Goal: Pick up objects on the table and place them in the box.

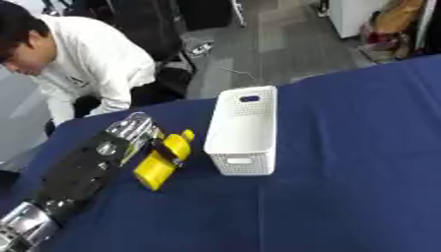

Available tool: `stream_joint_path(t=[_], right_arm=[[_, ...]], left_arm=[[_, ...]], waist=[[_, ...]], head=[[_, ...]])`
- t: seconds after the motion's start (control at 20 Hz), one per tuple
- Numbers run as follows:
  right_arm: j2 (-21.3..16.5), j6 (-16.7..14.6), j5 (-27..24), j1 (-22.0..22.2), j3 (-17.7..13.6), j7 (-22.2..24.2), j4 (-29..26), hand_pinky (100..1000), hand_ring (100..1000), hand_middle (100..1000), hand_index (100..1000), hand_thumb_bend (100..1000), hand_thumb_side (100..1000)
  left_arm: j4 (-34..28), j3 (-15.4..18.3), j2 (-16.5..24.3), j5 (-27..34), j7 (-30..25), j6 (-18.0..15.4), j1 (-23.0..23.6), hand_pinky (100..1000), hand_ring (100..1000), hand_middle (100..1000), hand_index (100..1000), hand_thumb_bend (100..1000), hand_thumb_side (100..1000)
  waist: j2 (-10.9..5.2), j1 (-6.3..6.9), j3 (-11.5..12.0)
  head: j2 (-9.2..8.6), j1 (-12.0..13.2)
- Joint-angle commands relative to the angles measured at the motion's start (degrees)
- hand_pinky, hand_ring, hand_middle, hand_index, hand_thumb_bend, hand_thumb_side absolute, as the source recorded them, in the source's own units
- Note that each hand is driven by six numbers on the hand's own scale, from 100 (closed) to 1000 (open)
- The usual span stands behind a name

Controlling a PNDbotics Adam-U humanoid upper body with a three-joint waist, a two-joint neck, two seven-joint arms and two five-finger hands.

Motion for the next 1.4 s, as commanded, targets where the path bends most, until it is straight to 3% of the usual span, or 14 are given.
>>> stream_joint_path(t=[0.05,0.1,0.15,0.2,0.25,0.3,0.35,0.45,0.65,1.4], right_arm=[[-0.2,0.1,0.0,-0.9,0.0,0.0,-0.9,233,273,320,440,100,1000],[-0.3,0.1,0.0,-0.9,0.0,0.0,-0.9,233,273,320,440,100,1000],[-0.3,0.1,0.0,-0.9,0.0,0.0,-0.9,233,273,320,440,100,1000],[-0.4,0.1,0.0,-0.8,0.0,0.1,-0.9,233,273,320,440,100,1000],[-0.5,0.1,0.1,-0.8,0.0,0.1,-0.9,233,273,320,440,100,1000],[-0.5,0.0,0.1,-0.7,0.0,0.1,-0.9,233,273,320,440,100,1000],[-0.6,0.0,0.1,-0.7,0.0,0.1,-0.9,233,273,320,440,100,1000],[-0.8,0.0,0.2,-0.6,0.0,0.1,-0.9,233,273,320,440,100,1000],[-1.0,0.0,0.3,-0.4,0.0,0.1,-0.9,233,273,320,440,100,1000],[-1.7,0.0,0.8,0.2,-0.1,0.0,-0.9,235,273,320,440,100,1000]], left_arm=[[0.4,0.4,1.0,-0.2,-0.2,-0.5,0.2,423,574,436,394,217,662],[0.3,0.4,1.1,-0.1,-0.2,-0.7,0.2,430,585,456,404,222,661],[0.1,0.4,1.2,-0.1,-0.2,-1.1,0.3,372,513,306,329,184,687],[-0.1,0.3,1.4,-0.1,-0.2,-1.6,0.3,392,534,352,350,195,677],[-0.5,0.3,1.7,-0.1,-0.2,-2.1,0.3,276,426,212,271,150,736],[-0.9,0.3,2.0,-0.1,-0.2,-2.8,0.3,301,451,234,284,154,728],[-1.2,0.3,2.3,-0.2,-0.2,-3.3,0.2,179,348,143,224,157,741],[-2.0,0.4,2.9,-0.2,-0.2,-4.6,0.0,100,269,100,193,166,746],[-3.1,0.6,4.3,0.8,-0.2,-6.5,-0.4,100,169,100,176,173,753],[-10.0,-0.4,7.5,7.5,-0.2,-8.8,-2.4,100,145,100,167,169,757]], waist=[[-0.64,-0.62,0.2],[-0.64,-0.63,0.3],[-0.65,-0.64,0.4],[-0.66,-0.65,0.4],[-0.68,-0.65,0.5],[-0.70,-0.66,0.6],[-0.73,-0.67,0.7],[-0.78,-0.71,0.8],[-0.90,-0.74,1.2],[-1.35,-0.81,2.1]], head=[[0.31,0.7],[0.44,0.7],[0.56,0.7],[0.68,0.7],[0.84,0.8],[0.98,0.8],[1.09,0.8],[1.27,0.8],[1.76,0.7],[2.17,0.4]])
